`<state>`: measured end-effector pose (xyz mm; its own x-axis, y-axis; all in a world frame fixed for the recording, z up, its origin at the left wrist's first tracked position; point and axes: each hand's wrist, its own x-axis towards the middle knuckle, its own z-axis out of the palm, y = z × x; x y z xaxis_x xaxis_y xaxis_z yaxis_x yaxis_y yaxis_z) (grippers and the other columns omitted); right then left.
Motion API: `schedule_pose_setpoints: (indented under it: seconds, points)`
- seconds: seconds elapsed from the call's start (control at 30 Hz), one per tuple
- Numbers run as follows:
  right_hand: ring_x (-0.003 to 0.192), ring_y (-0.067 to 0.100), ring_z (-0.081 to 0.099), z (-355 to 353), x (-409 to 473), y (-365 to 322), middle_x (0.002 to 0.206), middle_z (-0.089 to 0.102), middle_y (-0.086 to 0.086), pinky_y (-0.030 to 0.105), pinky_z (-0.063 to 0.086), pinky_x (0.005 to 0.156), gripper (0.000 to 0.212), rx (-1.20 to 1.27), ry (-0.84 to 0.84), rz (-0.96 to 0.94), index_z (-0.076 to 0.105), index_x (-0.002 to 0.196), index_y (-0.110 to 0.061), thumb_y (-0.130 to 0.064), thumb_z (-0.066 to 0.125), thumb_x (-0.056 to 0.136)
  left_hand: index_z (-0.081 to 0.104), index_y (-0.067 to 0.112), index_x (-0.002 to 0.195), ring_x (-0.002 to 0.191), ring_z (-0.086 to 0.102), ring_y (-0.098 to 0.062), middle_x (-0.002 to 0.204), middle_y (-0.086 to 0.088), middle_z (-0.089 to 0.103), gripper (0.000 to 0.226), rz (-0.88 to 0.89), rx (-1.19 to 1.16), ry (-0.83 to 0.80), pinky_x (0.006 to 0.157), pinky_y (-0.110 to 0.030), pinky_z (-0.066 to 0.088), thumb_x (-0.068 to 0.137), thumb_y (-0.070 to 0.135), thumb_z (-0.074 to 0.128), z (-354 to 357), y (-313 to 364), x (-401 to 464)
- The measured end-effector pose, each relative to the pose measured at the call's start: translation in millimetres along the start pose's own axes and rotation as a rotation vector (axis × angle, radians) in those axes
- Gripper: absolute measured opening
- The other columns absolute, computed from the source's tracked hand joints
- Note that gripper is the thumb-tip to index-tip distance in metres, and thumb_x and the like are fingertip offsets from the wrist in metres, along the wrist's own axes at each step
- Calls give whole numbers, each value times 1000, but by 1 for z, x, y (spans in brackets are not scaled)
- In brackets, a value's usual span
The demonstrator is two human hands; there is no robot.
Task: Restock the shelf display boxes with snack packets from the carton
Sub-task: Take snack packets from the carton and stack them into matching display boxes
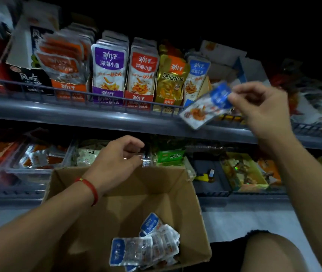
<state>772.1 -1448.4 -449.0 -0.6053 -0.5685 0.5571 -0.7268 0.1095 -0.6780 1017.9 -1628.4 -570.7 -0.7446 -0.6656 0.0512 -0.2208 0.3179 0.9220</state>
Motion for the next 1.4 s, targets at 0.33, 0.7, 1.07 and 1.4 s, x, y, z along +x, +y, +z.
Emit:
schedule_pose_setpoints:
  seconds: [0.33, 0.7, 1.07, 1.4]
  points:
    - [96, 2, 63, 13, 99, 7, 102, 66, -10, 26, 56, 90, 14, -326, 100, -137, 69, 110, -20, -28, 65, 99, 66, 34, 101, 93, 66, -3, 99, 12, 70, 40, 122, -102, 111, 84, -33, 59, 89, -4, 62, -15, 9, 9]
    - [96, 12, 67, 45, 123, 24, 94, 67, -11, 42, 58, 92, 6, -400, -158, -21, 66, 100, -28, -23, 65, 99, 67, 33, 101, 90, 67, -6, 94, 15, 71, 37, 142, -170, 145, 82, -36, 59, 91, -2, 62, -25, 13, 11]
    - [102, 23, 66, 59, 138, 33, 112, 67, 5, 51, 59, 82, 22, -602, -130, -155, 69, 112, -21, -32, 65, 94, 66, 35, 101, 91, 66, -6, 95, 19, 69, 41, 156, -154, 136, 79, -31, 59, 90, -4, 62, -23, 15, 8]
    - [96, 26, 68, 66, 141, 36, 110, 68, 6, 52, 59, 77, 20, -705, -41, -164, 67, 111, -23, -33, 69, 94, 64, 37, 102, 90, 65, -1, 95, 23, 67, 41, 140, -115, 127, 78, -28, 58, 90, -2, 62, -22, 13, 9]
